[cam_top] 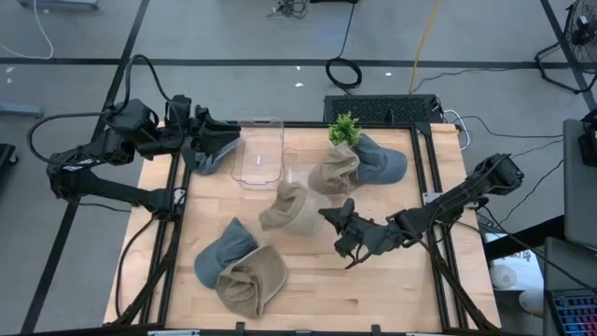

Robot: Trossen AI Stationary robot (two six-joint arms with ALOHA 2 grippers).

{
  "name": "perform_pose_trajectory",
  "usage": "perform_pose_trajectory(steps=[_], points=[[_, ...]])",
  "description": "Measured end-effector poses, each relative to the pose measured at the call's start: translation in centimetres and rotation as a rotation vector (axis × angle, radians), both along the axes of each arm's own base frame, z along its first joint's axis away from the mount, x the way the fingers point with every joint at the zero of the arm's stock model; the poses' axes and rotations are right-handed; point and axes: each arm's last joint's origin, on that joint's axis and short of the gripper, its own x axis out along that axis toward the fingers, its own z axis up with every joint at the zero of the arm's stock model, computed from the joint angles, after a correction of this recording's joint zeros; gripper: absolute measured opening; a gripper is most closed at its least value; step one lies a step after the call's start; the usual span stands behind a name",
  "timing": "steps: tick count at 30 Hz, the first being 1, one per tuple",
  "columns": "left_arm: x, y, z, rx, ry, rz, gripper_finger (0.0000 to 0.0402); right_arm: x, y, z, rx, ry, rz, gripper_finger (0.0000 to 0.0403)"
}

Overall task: Pick & Place hat
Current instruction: Put the top brown cap into the right transparent bin

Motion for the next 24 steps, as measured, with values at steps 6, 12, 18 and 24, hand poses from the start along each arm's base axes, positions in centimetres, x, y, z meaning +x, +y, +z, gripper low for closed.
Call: perform_pose_trajectory(steps=[6, 12, 18, 24], points=[[0.0, 0.0, 0.0, -0.021, -0.005, 0.006, 0.0127, 0.8, -0.7, 1.8, -0.079, -0.016, -0.063, 0.0000], [0.0, 0.0, 0.0, -0.043, -0.009, 0.004, 0.0127, 1.6, -1.6, 3.8, -0.130, -0.033, -0.098, 0.0000], [0.0, 0.0, 0.1, -0.091, -0.019, -0.001, 0.0127, 1.9, -2.2, 6.4, -0.135, -0.121, -0.120, 0.0000], [0.0, 0.0, 0.4, -0.104, -0.056, -0.006, 0.0127, 1.1, -2.9, 8.5, -0.150, -0.162, -0.132, 0.0000]])
